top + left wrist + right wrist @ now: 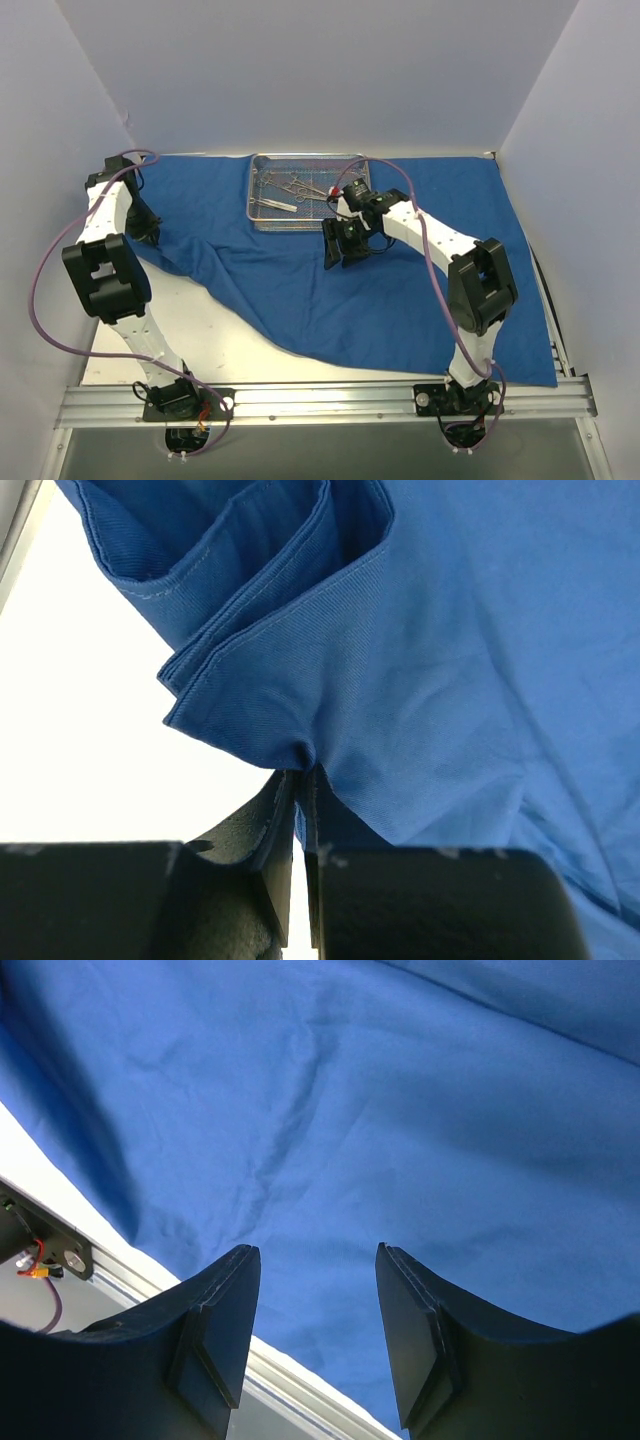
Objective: Open and lay out the surgical kit
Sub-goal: Smooth out the surgical kit at the center of the board.
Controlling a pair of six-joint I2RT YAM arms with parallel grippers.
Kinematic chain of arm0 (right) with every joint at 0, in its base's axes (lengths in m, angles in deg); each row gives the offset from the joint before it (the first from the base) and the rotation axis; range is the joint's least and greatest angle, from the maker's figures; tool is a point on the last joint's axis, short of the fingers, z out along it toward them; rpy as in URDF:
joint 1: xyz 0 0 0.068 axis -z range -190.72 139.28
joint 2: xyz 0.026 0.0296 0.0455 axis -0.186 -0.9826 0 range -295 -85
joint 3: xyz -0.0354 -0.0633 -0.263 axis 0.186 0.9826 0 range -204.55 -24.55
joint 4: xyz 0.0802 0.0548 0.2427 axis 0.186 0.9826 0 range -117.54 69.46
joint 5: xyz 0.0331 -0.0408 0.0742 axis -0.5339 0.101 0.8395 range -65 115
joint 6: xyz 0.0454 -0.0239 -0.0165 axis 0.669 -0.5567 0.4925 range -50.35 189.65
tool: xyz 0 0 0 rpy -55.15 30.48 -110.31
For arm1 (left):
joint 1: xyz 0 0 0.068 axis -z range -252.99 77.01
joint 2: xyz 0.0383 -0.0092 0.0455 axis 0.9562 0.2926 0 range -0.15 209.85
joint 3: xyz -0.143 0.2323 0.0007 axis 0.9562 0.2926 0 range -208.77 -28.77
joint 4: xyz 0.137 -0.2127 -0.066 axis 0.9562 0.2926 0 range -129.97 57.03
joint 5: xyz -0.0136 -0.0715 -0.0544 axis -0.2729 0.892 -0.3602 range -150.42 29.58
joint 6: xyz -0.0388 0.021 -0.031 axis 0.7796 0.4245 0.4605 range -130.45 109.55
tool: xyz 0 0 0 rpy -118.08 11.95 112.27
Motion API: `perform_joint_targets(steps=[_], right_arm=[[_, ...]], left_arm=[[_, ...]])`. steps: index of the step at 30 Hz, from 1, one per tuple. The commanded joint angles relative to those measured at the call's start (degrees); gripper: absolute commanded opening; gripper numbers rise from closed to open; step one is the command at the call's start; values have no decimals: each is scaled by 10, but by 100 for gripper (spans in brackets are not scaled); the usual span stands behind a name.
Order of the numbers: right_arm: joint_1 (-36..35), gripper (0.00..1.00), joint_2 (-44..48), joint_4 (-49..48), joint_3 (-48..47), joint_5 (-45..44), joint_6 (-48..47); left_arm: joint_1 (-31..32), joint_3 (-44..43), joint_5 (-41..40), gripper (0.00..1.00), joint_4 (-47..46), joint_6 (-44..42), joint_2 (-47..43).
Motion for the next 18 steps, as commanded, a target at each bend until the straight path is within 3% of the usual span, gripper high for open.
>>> perform_joint_targets(steps=[1,18], right_arm=[[3,50,48,-11,15,12,10],[41,50,95,-29,68,14,17]], left_arm=[[1,-30,-2,2,30,-13,2],[-8,-75,-14,11,45,-27,48]])
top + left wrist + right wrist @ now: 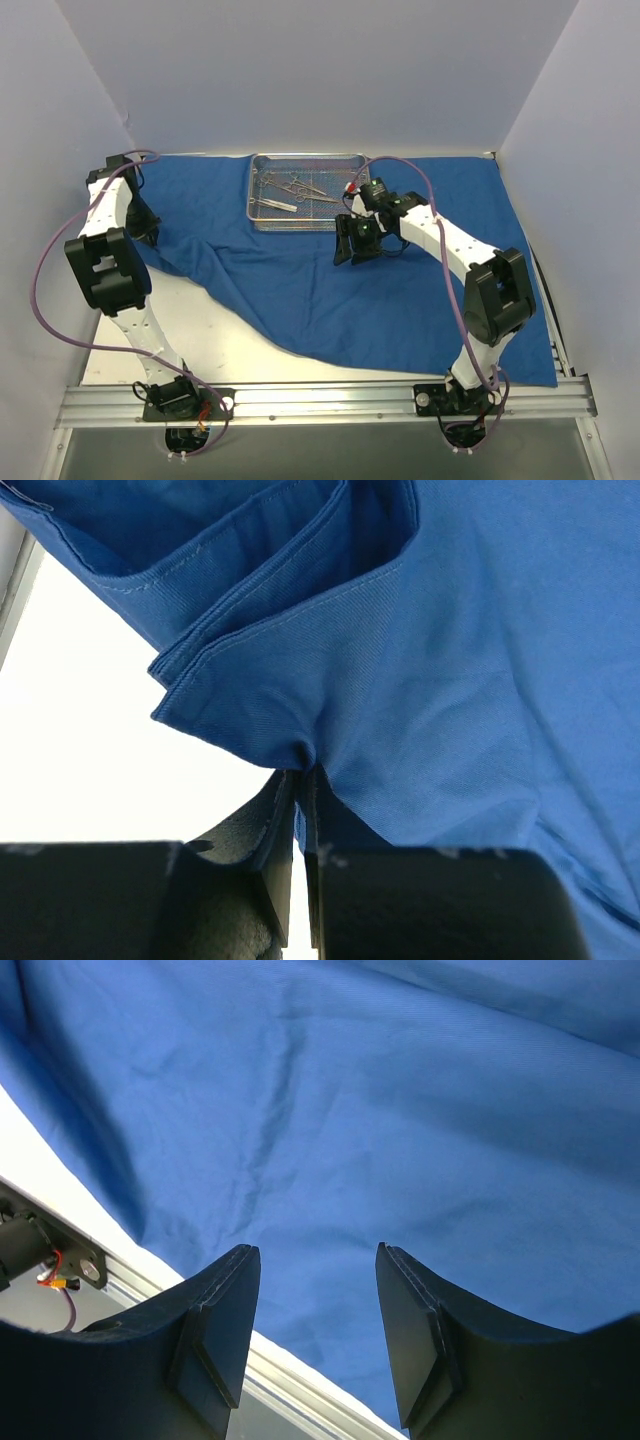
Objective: Open and lay out the surgical kit
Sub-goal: Smooth out the surgical kit at the center of the board.
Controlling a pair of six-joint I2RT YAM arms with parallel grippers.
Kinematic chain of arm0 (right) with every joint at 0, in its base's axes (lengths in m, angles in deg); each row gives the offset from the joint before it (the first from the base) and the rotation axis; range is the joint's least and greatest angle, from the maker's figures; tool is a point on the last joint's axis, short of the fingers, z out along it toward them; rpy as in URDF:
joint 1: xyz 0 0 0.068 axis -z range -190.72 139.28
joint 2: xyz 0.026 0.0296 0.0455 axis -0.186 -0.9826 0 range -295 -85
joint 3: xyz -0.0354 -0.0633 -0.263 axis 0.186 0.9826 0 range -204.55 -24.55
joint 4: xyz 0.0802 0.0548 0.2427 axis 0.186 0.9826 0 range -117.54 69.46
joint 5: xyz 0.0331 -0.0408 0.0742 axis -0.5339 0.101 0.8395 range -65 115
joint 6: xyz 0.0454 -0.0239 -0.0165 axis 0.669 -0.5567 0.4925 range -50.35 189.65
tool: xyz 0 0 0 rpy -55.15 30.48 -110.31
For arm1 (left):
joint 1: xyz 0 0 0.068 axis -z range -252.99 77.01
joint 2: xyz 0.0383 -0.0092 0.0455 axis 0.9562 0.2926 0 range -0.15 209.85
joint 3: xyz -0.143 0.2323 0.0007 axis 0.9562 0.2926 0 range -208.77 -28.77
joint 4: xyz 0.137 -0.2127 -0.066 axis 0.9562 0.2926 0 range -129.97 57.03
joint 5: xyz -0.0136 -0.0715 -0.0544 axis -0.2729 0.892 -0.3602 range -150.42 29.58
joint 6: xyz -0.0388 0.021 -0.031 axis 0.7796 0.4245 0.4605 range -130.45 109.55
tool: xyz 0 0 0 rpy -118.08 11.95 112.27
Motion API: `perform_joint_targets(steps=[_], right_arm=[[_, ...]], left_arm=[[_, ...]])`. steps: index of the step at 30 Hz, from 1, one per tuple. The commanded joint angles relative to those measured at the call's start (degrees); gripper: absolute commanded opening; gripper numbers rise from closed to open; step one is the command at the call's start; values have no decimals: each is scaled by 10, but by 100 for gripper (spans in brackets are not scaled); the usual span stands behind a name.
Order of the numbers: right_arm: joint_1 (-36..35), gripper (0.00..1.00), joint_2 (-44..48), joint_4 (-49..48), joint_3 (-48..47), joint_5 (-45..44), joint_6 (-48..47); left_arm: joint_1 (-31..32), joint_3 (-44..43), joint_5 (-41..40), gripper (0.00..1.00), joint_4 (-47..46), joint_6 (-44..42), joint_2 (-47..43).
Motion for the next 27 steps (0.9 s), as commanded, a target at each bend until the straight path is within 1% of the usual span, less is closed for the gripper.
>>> perform_joint_targets(steps=[1,2,4,6,7,10,12,16,17,18,22,23,24,27], right_arm=[[12,50,32,4,8,12,-2],[17,50,32,3,11,12,-4],[22,50,34,3,14,17,-7],[26,50,35,1,17,19,-9],[30,50,35,0,21,22,-11],[35,50,37,-3,25,27,-12],[39,50,39,-8,29,31,-13],[46,50,41,-11,36,36,-14],[46,50,43,-11,38,37,-14],[47,50,43,-10,38,38,-14],[52,50,47,-10,43,38,-15],[54,50,47,-8,43,39,-16],[54,50,46,-8,44,39,-16],[56,50,46,-8,43,41,-16]], left_arm=[[-3,-28,-5,10,15,-7,3],[-4,-29,-5,9,15,-6,4],[-3,-37,-5,2,20,-4,8],[-4,-44,-4,2,29,-3,13],[-3,-48,-3,3,33,-2,14],[-3,-49,-9,16,35,0,11],[-3,-50,-11,19,36,1,14],[-3,-54,-13,20,37,1,22],[-3,-56,-14,23,37,1,23],[-3,-58,-13,25,38,1,24],[-3,-61,-15,25,41,-2,30],[-3,-59,-15,23,37,-3,30],[-3,-58,-15,13,37,-3,30],[-4,-55,-17,2,38,-2,34]])
